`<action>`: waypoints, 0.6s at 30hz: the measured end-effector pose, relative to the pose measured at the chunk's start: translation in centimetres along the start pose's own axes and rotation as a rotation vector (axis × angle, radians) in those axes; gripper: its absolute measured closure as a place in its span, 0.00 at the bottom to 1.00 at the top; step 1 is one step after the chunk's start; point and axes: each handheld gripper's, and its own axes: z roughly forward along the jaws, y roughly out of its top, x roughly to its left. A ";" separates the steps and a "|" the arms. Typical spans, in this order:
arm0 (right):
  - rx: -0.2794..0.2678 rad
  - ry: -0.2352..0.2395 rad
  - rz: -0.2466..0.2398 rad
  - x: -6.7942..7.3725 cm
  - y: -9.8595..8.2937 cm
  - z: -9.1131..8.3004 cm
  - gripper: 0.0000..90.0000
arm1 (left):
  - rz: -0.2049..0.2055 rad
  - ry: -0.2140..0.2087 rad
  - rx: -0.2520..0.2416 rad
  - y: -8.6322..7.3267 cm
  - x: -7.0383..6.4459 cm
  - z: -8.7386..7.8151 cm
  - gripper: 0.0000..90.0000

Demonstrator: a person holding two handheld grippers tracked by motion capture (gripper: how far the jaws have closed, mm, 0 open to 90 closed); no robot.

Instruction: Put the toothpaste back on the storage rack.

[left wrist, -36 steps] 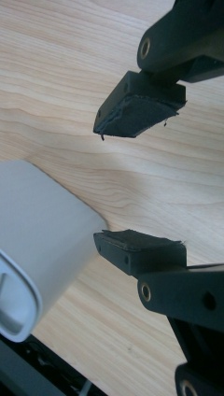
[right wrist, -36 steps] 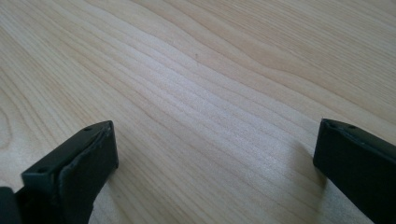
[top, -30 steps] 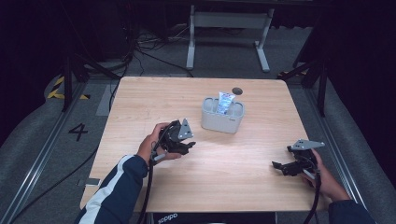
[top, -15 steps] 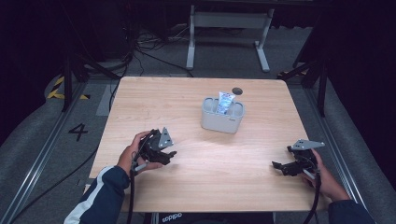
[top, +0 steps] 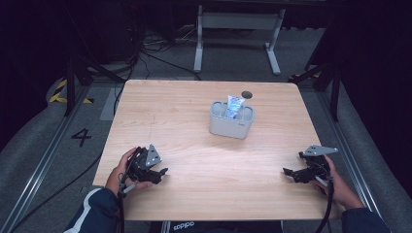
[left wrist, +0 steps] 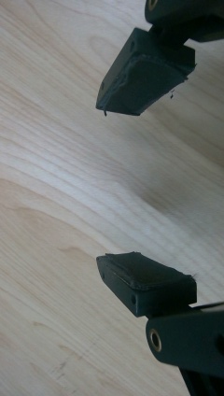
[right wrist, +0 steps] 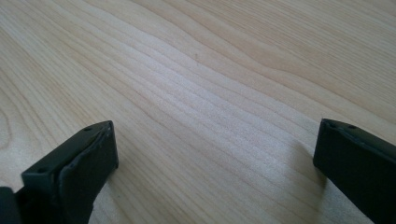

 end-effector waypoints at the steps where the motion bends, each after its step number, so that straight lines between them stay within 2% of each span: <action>1: 0.000 0.000 0.000 0.0 0.0 0.0 0.00 | -0.019 -0.010 -0.011 -0.3 0.2 -0.1 0.24; 3: 0.000 0.000 0.000 0.0 0.0 0.0 0.00 | -0.046 -0.018 -0.025 -1.0 0.4 -0.4 0.24; 6: 0.000 -0.001 0.000 0.0 0.0 0.0 0.00 | -0.053 -0.021 -0.030 -1.7 0.6 -0.6 0.24; 8: 0.000 -0.002 0.001 0.0 0.0 0.0 0.00 | -0.073 -0.039 -0.022 -2.6 0.8 -0.7 0.24; 12: 0.000 -0.002 0.003 0.0 0.0 0.0 0.00 | -0.115 -0.023 0.011 -3.6 0.9 -0.9 0.22; 14: 0.000 -0.002 0.003 0.0 0.0 0.0 0.00 | -0.130 -0.032 0.004 -3.8 1.0 -0.9 0.21; 18: 0.000 -0.002 0.002 0.0 0.0 0.0 0.00 | -0.203 -0.088 -0.032 -5.2 1.8 -0.9 0.17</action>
